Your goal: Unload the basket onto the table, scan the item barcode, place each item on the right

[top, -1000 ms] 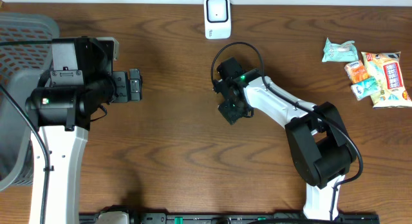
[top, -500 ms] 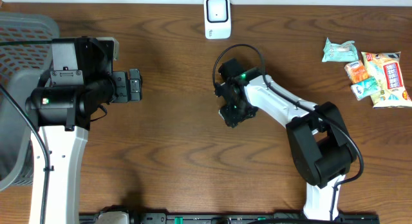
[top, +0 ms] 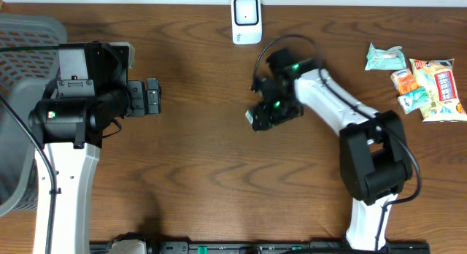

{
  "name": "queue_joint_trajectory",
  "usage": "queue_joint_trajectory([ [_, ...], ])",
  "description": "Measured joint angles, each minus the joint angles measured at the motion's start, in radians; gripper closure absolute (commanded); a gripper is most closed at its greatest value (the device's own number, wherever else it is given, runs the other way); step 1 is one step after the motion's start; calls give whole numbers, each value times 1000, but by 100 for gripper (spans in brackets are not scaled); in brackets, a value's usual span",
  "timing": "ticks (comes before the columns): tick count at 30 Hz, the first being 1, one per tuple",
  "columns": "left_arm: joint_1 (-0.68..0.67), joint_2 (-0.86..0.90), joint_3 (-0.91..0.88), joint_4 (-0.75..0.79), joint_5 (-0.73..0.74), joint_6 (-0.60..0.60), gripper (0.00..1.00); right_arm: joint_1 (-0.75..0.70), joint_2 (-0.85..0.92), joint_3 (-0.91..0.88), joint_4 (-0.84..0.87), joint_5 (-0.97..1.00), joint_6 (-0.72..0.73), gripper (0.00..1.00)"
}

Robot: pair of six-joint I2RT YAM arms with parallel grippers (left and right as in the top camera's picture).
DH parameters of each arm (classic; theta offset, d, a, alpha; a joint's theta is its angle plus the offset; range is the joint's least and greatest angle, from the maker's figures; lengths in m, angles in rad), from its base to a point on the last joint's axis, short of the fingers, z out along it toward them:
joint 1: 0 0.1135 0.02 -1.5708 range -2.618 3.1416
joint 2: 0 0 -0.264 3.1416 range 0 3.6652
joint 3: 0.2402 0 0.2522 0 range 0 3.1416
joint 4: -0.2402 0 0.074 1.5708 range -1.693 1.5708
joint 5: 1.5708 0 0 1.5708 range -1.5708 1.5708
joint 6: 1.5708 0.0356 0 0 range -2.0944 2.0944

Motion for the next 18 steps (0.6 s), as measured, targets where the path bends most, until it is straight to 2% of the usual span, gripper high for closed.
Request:
queue_joint_trajectory([
  [7,0,0,0,0,0,0,2,-129,0,38,17,-411,-97,46],
  [18,0,0,0,0,0,0,2,-253,0,39,126,-838,-139,46],
])
